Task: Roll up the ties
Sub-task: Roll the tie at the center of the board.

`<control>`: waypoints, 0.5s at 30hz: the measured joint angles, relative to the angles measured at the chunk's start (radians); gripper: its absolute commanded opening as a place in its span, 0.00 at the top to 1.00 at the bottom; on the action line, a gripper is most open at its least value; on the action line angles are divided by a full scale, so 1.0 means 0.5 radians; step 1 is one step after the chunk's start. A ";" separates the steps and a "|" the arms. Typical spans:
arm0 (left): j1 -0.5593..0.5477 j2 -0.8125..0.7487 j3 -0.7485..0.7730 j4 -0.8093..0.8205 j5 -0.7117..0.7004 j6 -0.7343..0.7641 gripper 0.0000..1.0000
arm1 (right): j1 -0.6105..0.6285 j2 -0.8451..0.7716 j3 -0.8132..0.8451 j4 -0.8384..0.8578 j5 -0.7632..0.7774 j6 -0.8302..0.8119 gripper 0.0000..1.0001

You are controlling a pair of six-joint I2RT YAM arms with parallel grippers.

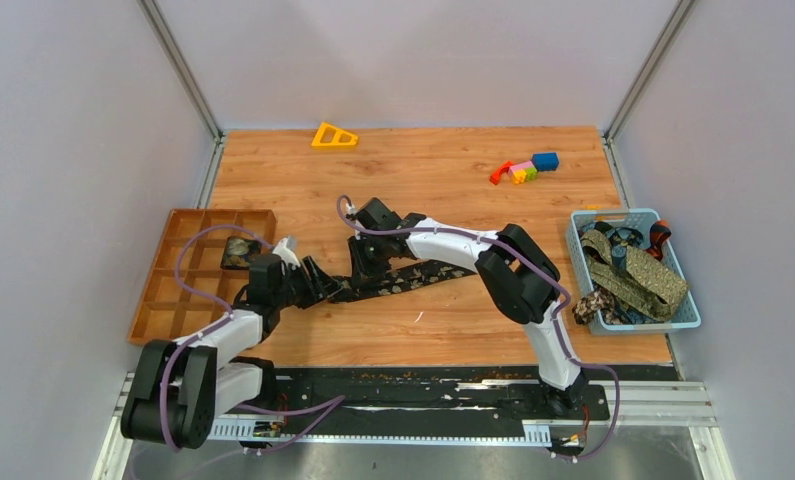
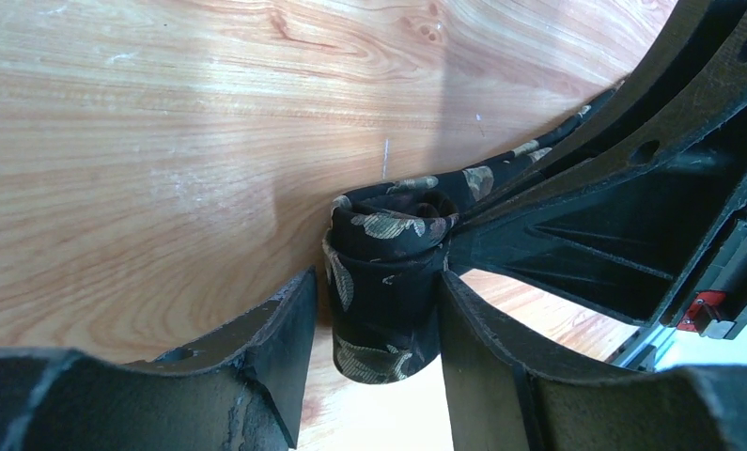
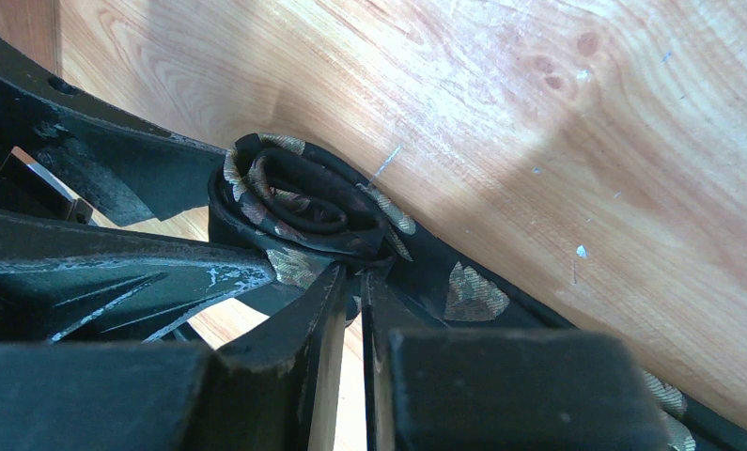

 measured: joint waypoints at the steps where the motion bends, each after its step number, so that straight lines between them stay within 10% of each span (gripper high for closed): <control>1: 0.000 0.013 0.000 0.018 0.009 -0.002 0.45 | 0.000 0.000 0.000 0.000 0.001 0.000 0.88; 15: 0.001 0.112 0.001 0.096 0.056 0.005 0.64 | 0.000 0.000 -0.001 0.000 -0.004 -0.013 0.88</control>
